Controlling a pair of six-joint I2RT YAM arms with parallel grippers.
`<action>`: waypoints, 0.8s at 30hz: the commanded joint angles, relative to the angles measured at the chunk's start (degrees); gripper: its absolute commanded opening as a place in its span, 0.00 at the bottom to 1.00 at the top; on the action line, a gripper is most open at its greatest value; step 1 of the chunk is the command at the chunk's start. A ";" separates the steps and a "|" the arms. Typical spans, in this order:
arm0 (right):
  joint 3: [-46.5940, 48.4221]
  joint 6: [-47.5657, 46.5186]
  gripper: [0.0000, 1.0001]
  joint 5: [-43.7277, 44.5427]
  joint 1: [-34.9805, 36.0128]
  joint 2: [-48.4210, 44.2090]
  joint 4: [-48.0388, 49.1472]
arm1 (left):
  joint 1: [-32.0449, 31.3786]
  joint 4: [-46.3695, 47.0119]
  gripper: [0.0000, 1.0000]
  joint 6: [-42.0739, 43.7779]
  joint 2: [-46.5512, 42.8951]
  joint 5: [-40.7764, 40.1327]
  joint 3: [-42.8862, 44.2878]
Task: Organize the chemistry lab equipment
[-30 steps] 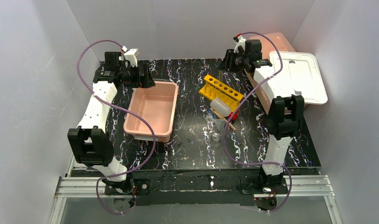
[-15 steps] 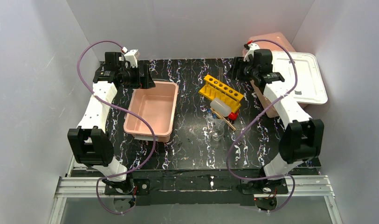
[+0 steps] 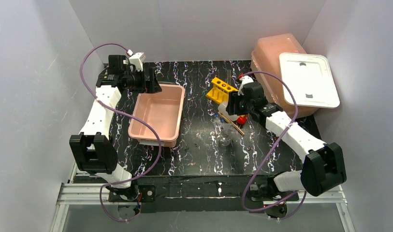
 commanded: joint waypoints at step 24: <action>-6.94 1.98 0.66 5.30 -0.86 9.79 11.46 | 0.25 -4.85 0.98 3.57 -1.91 0.80 0.36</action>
